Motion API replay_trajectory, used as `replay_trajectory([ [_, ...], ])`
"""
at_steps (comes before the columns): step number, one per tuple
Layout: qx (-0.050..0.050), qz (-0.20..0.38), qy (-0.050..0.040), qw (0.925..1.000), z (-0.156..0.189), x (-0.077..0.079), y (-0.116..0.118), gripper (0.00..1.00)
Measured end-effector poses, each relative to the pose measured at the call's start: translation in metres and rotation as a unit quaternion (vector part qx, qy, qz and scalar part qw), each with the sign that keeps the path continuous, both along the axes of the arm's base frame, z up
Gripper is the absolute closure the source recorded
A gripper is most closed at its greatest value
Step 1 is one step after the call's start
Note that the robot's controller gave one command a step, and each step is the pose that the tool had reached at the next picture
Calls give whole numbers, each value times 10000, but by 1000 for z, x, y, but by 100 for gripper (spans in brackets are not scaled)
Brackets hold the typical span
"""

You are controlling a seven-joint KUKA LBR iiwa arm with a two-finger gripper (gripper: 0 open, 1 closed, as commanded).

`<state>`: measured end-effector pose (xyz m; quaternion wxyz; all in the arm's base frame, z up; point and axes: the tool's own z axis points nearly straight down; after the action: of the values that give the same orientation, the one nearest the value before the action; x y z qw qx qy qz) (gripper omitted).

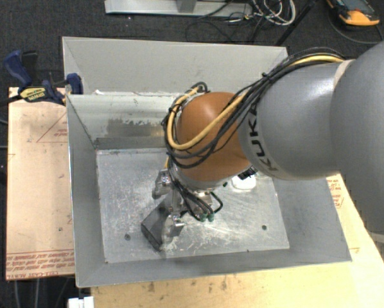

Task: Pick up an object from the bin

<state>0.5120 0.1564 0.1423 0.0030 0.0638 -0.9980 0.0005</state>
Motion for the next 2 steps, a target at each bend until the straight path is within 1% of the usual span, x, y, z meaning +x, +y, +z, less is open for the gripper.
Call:
replay_trajectory([
  [1,104,-473,-104,9988,-60,47,-50,100],
  [2,105,-474,-103,9988,-60,47,-50,100],
])
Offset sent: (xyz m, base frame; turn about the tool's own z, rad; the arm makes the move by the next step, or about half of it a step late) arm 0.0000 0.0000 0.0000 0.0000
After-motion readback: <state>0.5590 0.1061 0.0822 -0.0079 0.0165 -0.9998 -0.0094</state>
